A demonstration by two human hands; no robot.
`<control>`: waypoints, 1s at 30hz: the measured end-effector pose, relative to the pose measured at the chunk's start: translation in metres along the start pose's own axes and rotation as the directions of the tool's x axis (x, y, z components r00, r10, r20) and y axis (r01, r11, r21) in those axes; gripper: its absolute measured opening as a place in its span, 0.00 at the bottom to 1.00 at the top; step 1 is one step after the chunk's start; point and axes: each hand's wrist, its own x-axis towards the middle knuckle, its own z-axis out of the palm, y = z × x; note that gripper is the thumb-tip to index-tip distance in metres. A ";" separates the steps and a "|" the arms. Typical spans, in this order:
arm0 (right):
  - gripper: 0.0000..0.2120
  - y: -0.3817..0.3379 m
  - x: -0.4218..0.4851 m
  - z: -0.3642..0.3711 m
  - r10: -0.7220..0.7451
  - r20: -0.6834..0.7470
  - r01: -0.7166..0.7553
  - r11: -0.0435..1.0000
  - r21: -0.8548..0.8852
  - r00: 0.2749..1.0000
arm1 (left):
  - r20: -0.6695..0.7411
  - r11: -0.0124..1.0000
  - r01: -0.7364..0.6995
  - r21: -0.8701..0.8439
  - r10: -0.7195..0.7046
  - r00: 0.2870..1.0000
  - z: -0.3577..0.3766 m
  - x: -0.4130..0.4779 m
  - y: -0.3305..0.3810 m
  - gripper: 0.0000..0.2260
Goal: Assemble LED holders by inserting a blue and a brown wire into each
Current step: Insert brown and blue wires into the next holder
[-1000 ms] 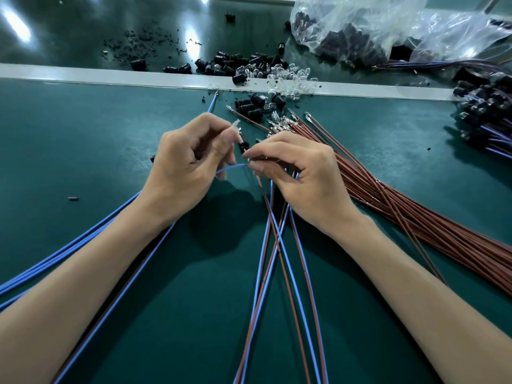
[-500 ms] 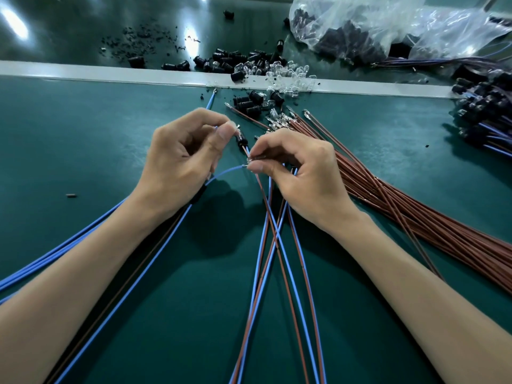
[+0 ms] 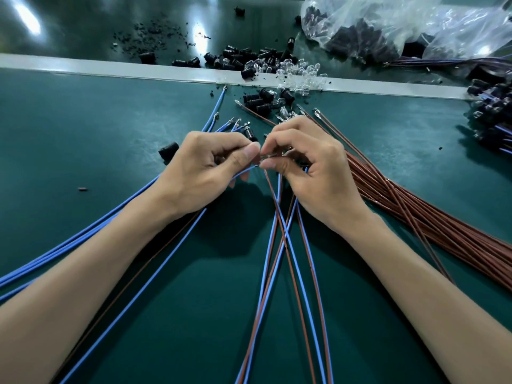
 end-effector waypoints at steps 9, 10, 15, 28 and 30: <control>0.06 0.004 -0.001 0.001 -0.024 -0.027 0.023 0.999 -0.030 0.999 | 0.039 1.000 0.015 -0.026 -0.014 0.999 -0.002 0.001 0.002 0.12; 0.06 0.004 -0.001 0.001 -0.024 -0.029 0.023 0.999 -0.035 0.999 | 0.041 0.999 0.019 -0.027 -0.018 0.999 -0.002 0.001 0.002 0.11; 0.08 0.001 -0.002 0.003 0.036 -0.054 -0.035 0.999 0.022 0.998 | 0.065 1.000 0.026 -0.016 -0.025 0.998 -0.002 0.001 0.001 0.10; 0.07 0.003 -0.003 0.004 -0.112 -0.051 0.106 0.988 -0.110 0.992 | 0.131 0.996 0.050 -0.077 -0.040 0.991 -0.004 0.002 0.001 0.10; 0.07 0.005 -0.004 0.004 -0.141 -0.055 0.133 0.982 -0.131 0.988 | 0.145 0.994 0.056 -0.095 -0.042 0.989 -0.005 0.002 0.000 0.11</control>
